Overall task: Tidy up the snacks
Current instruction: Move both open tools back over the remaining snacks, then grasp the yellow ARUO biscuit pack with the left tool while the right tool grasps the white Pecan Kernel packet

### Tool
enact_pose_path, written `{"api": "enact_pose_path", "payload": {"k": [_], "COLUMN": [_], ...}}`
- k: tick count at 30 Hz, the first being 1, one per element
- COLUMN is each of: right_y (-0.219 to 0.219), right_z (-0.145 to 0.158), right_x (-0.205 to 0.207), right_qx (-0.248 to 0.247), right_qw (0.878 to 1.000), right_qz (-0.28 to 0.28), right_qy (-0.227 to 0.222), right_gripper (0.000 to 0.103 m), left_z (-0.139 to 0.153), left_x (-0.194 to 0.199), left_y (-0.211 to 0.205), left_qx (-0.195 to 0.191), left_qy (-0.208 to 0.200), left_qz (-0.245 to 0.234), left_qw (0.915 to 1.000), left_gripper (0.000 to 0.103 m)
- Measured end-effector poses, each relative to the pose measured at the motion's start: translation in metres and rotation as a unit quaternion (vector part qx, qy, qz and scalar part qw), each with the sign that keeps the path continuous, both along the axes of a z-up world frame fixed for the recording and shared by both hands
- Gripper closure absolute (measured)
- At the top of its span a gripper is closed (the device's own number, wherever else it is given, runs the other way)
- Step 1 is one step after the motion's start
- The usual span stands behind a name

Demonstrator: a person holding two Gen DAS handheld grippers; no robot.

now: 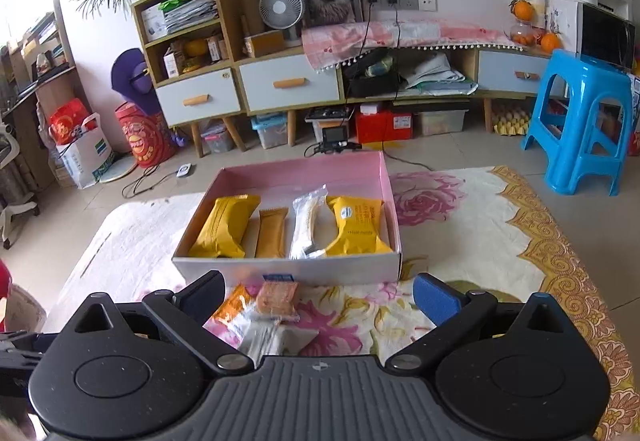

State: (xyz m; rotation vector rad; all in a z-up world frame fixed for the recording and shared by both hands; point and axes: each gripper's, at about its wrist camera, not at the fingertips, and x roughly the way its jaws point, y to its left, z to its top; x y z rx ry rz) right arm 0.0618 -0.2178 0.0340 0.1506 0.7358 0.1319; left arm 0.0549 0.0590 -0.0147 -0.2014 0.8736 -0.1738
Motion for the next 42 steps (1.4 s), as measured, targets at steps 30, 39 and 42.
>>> {"api": "enact_pose_path", "payload": {"k": [30,39,42], "right_y": [0.038,0.062,0.071], "right_z": [-0.032,-0.042,-0.048], "right_x": [-0.048,-0.043,-0.041], "right_qx": [-0.034,-0.029,-0.047], "right_qw": [0.968,0.945,0.939], "right_qz": [0.249,0.326,0.342], "right_qy": [-0.027,-0.002,0.006], "right_gripper": [0.027,0.045,0.05], "left_z": [-0.038,-0.049,-0.052], "left_x": [-0.057,-0.055,-0.054], "left_y": [-0.006,-0.022,-0.025], "left_qx": [0.017,0.029,0.04], "left_qy": [-0.027,-0.015,-0.014], "left_qz": [-0.07,-0.091,-0.092], "left_qw": [0.997,0.9953,0.9949], "left_gripper": [0.009,0.032,0.036]}}
